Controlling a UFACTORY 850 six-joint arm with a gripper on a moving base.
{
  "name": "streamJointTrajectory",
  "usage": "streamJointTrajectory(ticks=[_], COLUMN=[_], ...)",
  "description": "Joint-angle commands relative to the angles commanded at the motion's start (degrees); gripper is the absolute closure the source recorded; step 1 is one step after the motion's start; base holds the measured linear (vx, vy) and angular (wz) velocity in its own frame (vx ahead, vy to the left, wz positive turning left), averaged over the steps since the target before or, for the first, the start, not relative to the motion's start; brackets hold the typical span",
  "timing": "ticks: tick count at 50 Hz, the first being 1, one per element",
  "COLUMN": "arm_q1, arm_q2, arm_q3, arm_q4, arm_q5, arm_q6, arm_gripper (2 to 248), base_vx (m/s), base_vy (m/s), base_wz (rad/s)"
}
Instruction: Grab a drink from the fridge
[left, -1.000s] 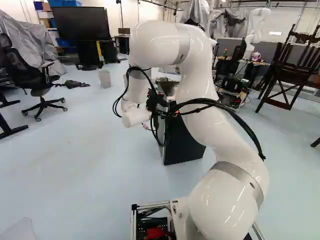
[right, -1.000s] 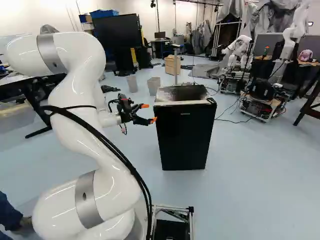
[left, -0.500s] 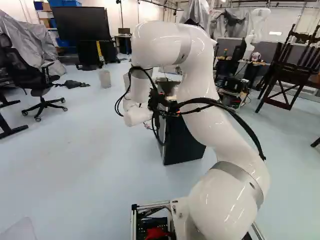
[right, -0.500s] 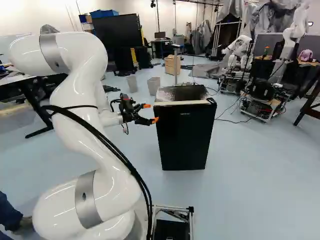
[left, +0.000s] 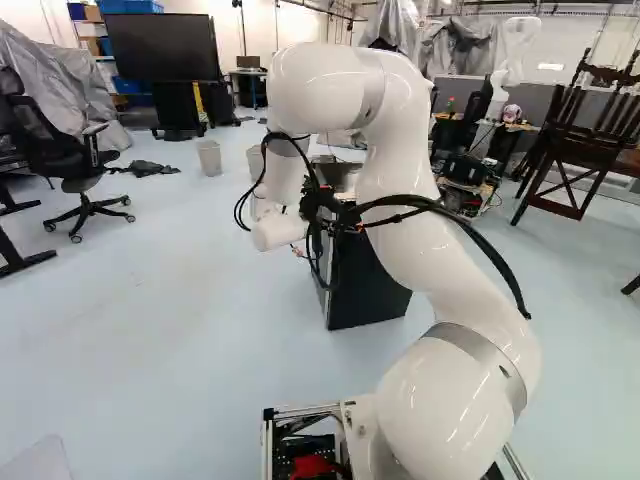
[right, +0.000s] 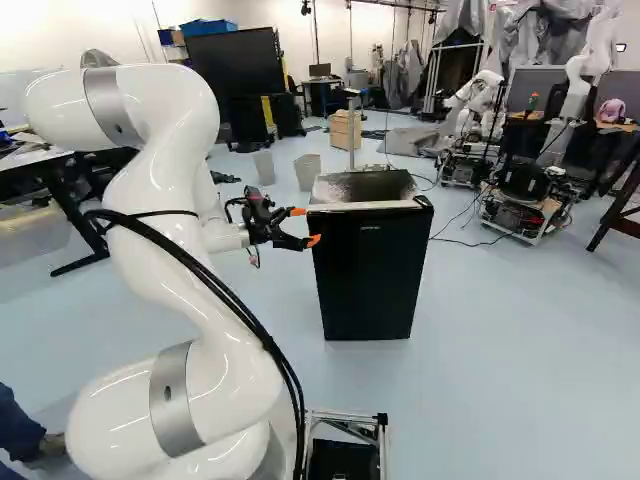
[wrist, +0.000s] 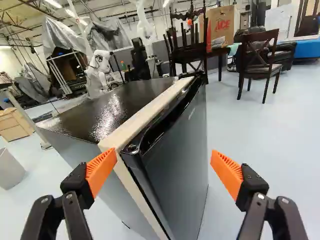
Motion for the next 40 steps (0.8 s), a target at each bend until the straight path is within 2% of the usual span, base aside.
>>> streamJointTrajectory(ticks=[24,40], arm_q1=[-0.85,-0.79], arm_q2=[0.02,0.83], arm_q3=[0.04,1.65], arm_q4=[0.0,0.0], arm_q5=[0.0,0.0], arm_q6=[0.0,0.0], arm_gripper=[3,3], base_vx=[0.0,0.0], base_vy=[0.0,0.0], base_wz=[0.0,0.0])
